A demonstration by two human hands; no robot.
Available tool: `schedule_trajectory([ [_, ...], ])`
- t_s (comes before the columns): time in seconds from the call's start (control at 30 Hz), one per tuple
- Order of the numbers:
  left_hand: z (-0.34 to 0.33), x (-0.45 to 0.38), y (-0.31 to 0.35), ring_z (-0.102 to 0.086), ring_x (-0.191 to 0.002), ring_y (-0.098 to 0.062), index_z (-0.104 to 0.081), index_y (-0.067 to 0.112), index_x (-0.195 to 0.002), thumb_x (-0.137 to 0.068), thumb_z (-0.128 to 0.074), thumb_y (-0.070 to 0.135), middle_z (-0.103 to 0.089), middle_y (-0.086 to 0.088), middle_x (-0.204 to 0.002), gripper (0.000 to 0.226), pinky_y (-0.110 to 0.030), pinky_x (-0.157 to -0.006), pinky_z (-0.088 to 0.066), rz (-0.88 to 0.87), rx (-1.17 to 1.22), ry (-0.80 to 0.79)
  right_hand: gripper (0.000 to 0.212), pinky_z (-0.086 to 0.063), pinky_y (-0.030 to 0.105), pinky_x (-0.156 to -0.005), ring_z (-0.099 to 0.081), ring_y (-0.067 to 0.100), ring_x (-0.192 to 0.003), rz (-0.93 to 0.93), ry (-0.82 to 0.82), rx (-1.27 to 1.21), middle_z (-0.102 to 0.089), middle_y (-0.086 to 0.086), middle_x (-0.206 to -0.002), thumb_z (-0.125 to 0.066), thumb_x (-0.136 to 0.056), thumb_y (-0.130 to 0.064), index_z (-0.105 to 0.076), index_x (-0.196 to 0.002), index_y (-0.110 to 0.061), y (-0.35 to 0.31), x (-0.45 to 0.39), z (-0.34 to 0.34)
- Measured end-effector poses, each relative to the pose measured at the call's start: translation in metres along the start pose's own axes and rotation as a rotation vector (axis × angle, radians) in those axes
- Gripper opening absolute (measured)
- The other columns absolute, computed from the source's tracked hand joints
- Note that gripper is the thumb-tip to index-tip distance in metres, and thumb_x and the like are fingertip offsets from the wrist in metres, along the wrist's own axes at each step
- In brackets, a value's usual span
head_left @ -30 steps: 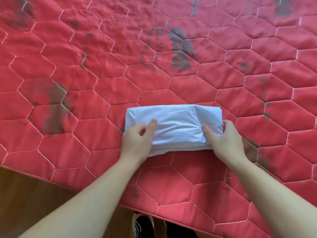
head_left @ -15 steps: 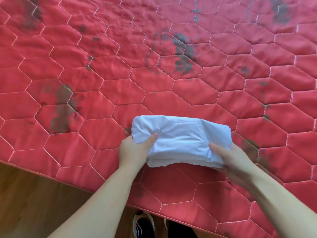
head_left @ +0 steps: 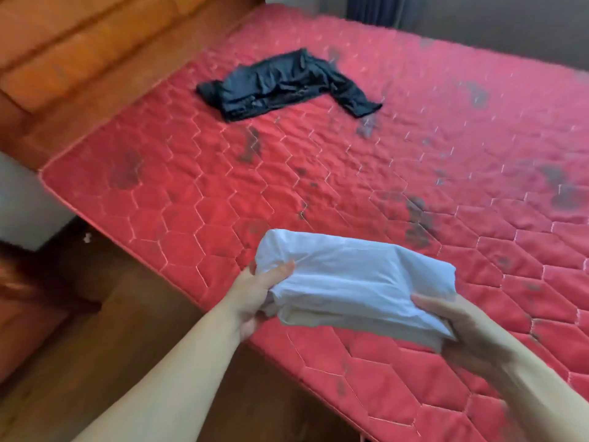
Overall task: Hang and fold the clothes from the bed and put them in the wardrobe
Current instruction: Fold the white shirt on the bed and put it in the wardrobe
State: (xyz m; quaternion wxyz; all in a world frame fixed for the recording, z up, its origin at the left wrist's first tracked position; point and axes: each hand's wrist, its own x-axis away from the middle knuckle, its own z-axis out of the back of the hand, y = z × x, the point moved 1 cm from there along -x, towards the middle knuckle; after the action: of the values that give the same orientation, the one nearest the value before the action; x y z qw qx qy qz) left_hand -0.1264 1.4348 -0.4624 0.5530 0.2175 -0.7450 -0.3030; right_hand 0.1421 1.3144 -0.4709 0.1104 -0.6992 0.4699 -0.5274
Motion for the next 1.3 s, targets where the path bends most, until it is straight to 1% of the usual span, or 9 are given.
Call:
schedule_trajectory([
  [0.07,0.018,0.045,0.064,-0.039,-0.082,-0.030,-0.076,0.011,-0.100,-0.068,-0.081,0.030,-0.048,-0.017,-0.095,0.038,-0.036,-0.064,-0.030,-0.073,-0.003,0.024,0.026,-0.055,0.025,-0.052,-0.072,0.019,-0.067,0.034,-0.093,0.052,-0.075,0.010,-0.086,-0.070,-0.066,-0.001,-0.079,-0.087,-0.013,-0.051,0.016,-0.057],
  [0.23,0.068,0.164,0.202,-0.053,-0.038,-0.013,-0.067,0.003,-0.093,-0.082,-0.074,0.018,-0.059,-0.004,-0.050,0.020,-0.017,-0.039,-0.039,-0.282,-0.037,0.137,0.036,-0.058,0.036,-0.054,-0.072,0.029,-0.069,0.091,-0.275,0.083,-0.073,0.022,-0.095,-0.065,-0.065,-0.001,-0.071,-0.101,0.000,-0.145,0.049,-0.198],
  [0.37,0.108,0.267,0.261,-0.066,-0.068,-0.026,-0.063,0.003,-0.115,-0.069,-0.085,0.023,-0.071,-0.017,-0.081,0.055,-0.031,-0.061,-0.051,-0.434,-0.006,0.295,0.041,-0.057,0.037,-0.051,-0.072,0.033,-0.066,0.090,-0.467,0.188,-0.071,0.028,-0.096,-0.063,-0.069,0.002,-0.065,-0.110,0.004,-0.192,0.078,-0.304],
  [0.43,0.130,0.315,0.271,-0.068,-0.064,-0.024,-0.062,0.006,-0.114,-0.070,-0.083,0.026,-0.073,-0.014,-0.079,0.053,-0.031,-0.059,-0.053,-0.490,0.025,0.372,0.042,-0.059,0.039,-0.054,-0.072,0.035,-0.071,0.089,-0.557,0.244,-0.069,0.030,-0.102,-0.062,-0.071,0.002,-0.065,-0.112,0.004,-0.205,0.088,-0.356],
  [0.53,0.177,0.388,0.265,-0.071,-0.083,-0.032,-0.060,0.011,-0.122,-0.066,-0.086,0.028,-0.073,-0.019,-0.101,0.064,-0.041,-0.070,-0.058,-0.568,0.088,0.530,0.044,-0.060,0.041,-0.056,-0.072,0.036,-0.071,0.054,-0.705,0.335,-0.069,0.029,-0.102,-0.064,-0.069,0.000,-0.065,-0.113,0.004,-0.204,0.106,-0.442],
  [0.73,0.276,0.516,0.205,-0.073,-0.080,-0.029,-0.060,0.012,-0.123,-0.040,-0.100,0.028,-0.073,-0.018,-0.101,0.093,-0.035,-0.062,-0.056,-0.647,0.244,0.697,0.047,-0.058,0.042,-0.055,-0.071,0.042,-0.077,-0.079,-0.987,0.559,-0.068,0.031,-0.104,-0.068,-0.071,-0.004,-0.061,-0.117,0.005,-0.151,0.158,-0.598],
  [0.9,0.366,0.570,0.152,-0.073,-0.086,-0.032,-0.054,0.017,-0.126,-0.043,-0.099,0.021,-0.072,-0.017,-0.108,0.095,-0.036,-0.063,-0.057,-0.673,0.333,0.788,0.043,-0.040,0.058,-0.104,-0.061,0.049,-0.109,-0.130,-1.154,0.687,-0.062,0.032,-0.118,-0.063,-0.082,-0.004,-0.059,-0.124,0.001,-0.084,0.171,-0.706],
  [1.17,0.509,0.589,0.112,-0.073,-0.089,-0.029,-0.056,0.019,-0.123,-0.052,-0.092,0.020,-0.073,-0.013,-0.106,0.080,-0.041,-0.073,-0.058,-0.660,0.401,0.845,0.036,-0.058,0.048,-0.080,-0.061,0.046,-0.111,-0.316,-1.254,0.762,-0.059,0.031,-0.124,-0.060,-0.086,-0.006,-0.065,-0.121,0.000,0.018,0.147,-0.837],
  [1.3,0.566,0.599,0.119,-0.073,-0.091,-0.029,-0.055,0.022,-0.123,-0.055,-0.089,0.021,-0.074,-0.012,-0.106,0.076,-0.040,-0.073,-0.058,-0.673,0.422,0.865,0.038,-0.056,0.050,-0.083,-0.060,0.046,-0.112,-0.362,-1.249,0.764,-0.059,0.031,-0.125,-0.063,-0.083,-0.007,-0.066,-0.120,0.000,0.050,0.125,-0.896],
])
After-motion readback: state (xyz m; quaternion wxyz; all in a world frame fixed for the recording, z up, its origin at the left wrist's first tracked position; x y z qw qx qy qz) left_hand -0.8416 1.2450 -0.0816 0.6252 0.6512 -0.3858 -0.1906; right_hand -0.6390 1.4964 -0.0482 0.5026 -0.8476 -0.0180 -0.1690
